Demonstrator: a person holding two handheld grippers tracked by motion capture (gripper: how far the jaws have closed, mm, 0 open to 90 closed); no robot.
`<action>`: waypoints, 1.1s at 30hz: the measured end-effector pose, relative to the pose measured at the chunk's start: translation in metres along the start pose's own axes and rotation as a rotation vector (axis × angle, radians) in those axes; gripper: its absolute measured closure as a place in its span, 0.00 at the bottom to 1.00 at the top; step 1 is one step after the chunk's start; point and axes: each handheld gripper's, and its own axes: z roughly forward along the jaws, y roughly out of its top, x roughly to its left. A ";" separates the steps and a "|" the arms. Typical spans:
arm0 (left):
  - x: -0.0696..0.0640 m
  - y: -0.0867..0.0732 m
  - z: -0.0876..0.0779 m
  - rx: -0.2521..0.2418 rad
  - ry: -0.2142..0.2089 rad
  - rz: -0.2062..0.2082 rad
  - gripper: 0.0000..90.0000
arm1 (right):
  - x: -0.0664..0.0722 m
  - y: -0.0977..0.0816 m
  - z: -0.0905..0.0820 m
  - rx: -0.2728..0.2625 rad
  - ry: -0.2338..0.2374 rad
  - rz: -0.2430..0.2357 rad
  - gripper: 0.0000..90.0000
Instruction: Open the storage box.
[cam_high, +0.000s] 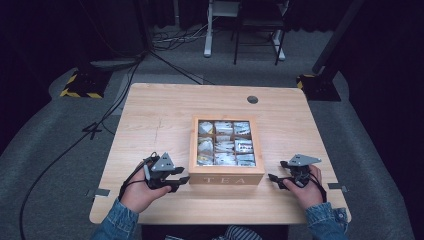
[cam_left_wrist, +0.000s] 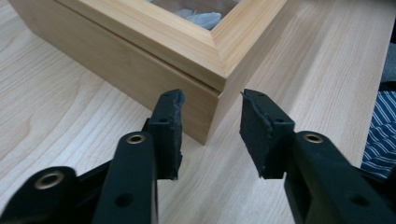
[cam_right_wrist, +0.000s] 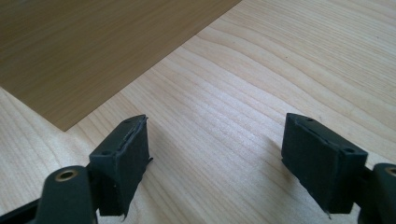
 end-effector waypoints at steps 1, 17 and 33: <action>-0.001 0.000 0.001 0.002 -0.004 0.008 0.73 | 0.000 0.000 0.000 0.000 -0.001 0.001 0.26; 0.000 0.007 0.013 0.000 0.039 0.077 0.69 | 0.000 0.000 0.000 -0.001 -0.002 0.001 0.27; -0.003 0.015 0.017 -0.005 0.107 0.067 0.43 | 0.002 -0.003 -0.003 -0.002 0.002 0.000 0.27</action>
